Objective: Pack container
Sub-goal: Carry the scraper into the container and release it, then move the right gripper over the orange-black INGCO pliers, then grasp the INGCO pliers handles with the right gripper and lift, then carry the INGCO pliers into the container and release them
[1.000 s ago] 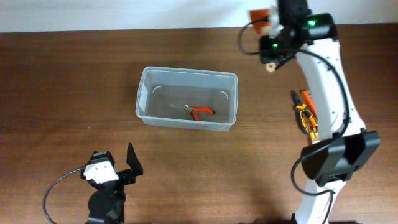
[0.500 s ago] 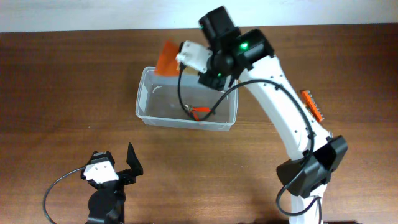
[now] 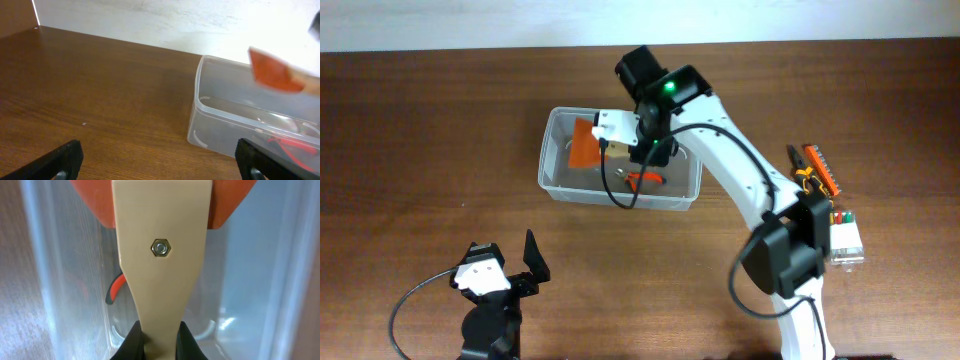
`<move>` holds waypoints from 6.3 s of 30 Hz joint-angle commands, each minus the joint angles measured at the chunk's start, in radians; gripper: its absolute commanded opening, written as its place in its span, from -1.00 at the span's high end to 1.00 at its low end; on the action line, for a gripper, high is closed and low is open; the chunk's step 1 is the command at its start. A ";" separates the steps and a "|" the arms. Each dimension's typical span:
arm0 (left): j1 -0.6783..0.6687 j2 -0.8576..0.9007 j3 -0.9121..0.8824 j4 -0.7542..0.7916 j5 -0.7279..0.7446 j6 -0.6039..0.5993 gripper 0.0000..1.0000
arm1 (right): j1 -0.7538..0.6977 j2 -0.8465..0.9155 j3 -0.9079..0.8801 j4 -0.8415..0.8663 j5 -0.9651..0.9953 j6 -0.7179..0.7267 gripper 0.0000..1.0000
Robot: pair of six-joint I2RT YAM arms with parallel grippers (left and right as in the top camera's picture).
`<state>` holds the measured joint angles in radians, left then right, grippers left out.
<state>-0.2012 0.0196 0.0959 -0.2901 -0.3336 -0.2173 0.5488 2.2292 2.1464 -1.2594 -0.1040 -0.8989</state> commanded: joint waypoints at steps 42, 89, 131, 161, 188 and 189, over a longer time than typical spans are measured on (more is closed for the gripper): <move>-0.004 -0.006 -0.003 -0.002 -0.003 0.009 -0.99 | -0.597 -0.228 0.169 -0.440 0.034 0.653 -0.74; -0.004 -0.006 -0.003 -0.002 -0.003 0.009 -0.99 | -0.728 -0.528 -0.893 0.327 0.010 0.252 -0.47; -0.004 -0.006 -0.003 -0.002 -0.003 0.009 -0.98 | -0.727 -0.259 -0.893 0.472 0.116 0.464 -0.12; -0.004 -0.006 -0.003 -0.002 -0.003 0.009 -0.98 | -0.674 -0.312 -0.358 0.200 0.044 0.520 0.71; -0.004 -0.006 -0.003 -0.002 -0.003 0.009 -0.98 | 0.020 -0.276 -0.177 0.146 -0.095 0.068 0.92; -0.004 -0.006 -0.003 -0.002 -0.003 0.009 -0.99 | 0.019 -0.269 -0.204 0.164 -0.095 0.068 0.92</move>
<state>-0.2012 0.0196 0.0959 -0.2901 -0.3336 -0.2173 0.5728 1.9469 2.0144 -1.1370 -0.1871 -0.7742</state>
